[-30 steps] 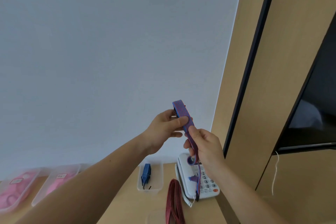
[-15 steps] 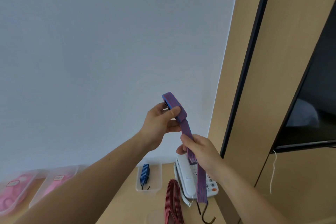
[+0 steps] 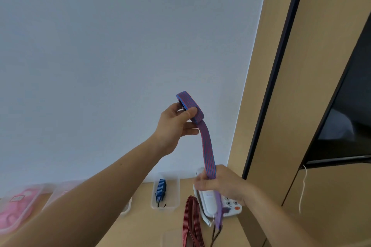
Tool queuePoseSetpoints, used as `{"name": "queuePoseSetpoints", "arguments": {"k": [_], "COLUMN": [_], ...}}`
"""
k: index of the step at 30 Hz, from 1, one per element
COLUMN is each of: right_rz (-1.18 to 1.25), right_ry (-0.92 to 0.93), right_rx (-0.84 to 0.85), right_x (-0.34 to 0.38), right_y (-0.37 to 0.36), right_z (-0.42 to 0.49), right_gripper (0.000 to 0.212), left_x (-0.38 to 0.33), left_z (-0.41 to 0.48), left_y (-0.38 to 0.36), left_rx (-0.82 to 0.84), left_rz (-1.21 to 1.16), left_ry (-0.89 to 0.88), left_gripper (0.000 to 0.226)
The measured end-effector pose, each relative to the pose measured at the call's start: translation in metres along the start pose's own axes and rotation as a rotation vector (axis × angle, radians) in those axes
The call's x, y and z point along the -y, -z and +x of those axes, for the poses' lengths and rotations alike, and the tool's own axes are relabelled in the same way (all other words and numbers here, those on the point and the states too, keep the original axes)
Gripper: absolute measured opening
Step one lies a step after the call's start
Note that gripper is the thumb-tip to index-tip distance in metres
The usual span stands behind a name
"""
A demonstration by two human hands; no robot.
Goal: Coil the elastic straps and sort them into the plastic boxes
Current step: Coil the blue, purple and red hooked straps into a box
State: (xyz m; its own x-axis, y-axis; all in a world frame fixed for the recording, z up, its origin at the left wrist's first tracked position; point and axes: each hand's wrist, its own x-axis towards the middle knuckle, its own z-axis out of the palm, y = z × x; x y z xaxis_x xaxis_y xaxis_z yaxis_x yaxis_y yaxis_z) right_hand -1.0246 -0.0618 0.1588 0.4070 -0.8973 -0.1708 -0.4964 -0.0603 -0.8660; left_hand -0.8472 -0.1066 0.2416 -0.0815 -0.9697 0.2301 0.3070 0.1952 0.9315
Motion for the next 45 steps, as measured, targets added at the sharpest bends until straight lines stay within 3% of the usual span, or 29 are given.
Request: {"name": "queuePoseSetpoints", "arguments": {"k": [1, 4, 7, 11, 16, 19, 22, 29, 34, 38, 42, 45], "right_rz": [0.061, 0.419, 0.696, 0.618, 0.524, 0.543, 0.596, 0.684, 0.683, 0.641, 0.695, 0.740], "right_ry": [0.025, 0.143, 0.177, 0.134, 0.186, 0.186, 0.170, 0.146, 0.145, 0.132, 0.080, 0.070], "right_rx": [-0.057, -0.234, -0.228, -0.353, -0.452, -0.470, -0.463, -0.443, -0.481, -0.561, -0.501, -0.487], "right_x": [0.002, 0.012, 0.022, 0.024, 0.035, 0.038, 0.041, 0.046, 0.047, 0.044, 0.039, 0.041], "right_y": [-0.001, 0.002, 0.001, -0.001, -0.006, -0.006, -0.007, -0.008, -0.008, -0.007, -0.009, -0.011], "right_z": [0.001, 0.007, 0.007, 0.004, 0.005, 0.005, 0.004, 0.007, 0.005, 0.006, 0.006, 0.006], "right_gripper": [0.013, 0.018, 0.023, 0.037, 0.036, 0.041, 0.052, 0.076, 0.062, 0.054, 0.052, 0.051], "left_x": [0.002, 0.010, 0.013, 0.009, 0.021, 0.026, 0.032, 0.037, 0.038, 0.043, 0.039, 0.037], "left_z": [-0.002, -0.008, -0.008, -0.005, -0.008, -0.013, -0.018, -0.017, -0.014, -0.017, -0.013, -0.011], "left_y": [-0.001, -0.004, -0.005, 0.003, 0.013, 0.016, 0.018, 0.026, 0.029, 0.025, 0.028, 0.029], "left_rx": [0.024, 0.096, 0.117, 0.113, 0.107, 0.188, 0.221, 0.217, 0.247, 0.220, 0.268, 0.270], "left_rz": [0.019, 0.092, 0.120, 0.178, 0.562, 0.837, 1.117, 1.351, 1.391, 1.310, 1.418, 1.431], "left_ry": [0.020, 0.047, 0.037, 0.015, -0.146, -0.356, -0.578, -1.034, -1.021, -0.854, -1.017, -1.042], "left_gripper": [0.028, 0.028, 0.028, 0.027, 0.041, 0.047, 0.039, 0.044, 0.043, 0.055, 0.056, 0.052]}}
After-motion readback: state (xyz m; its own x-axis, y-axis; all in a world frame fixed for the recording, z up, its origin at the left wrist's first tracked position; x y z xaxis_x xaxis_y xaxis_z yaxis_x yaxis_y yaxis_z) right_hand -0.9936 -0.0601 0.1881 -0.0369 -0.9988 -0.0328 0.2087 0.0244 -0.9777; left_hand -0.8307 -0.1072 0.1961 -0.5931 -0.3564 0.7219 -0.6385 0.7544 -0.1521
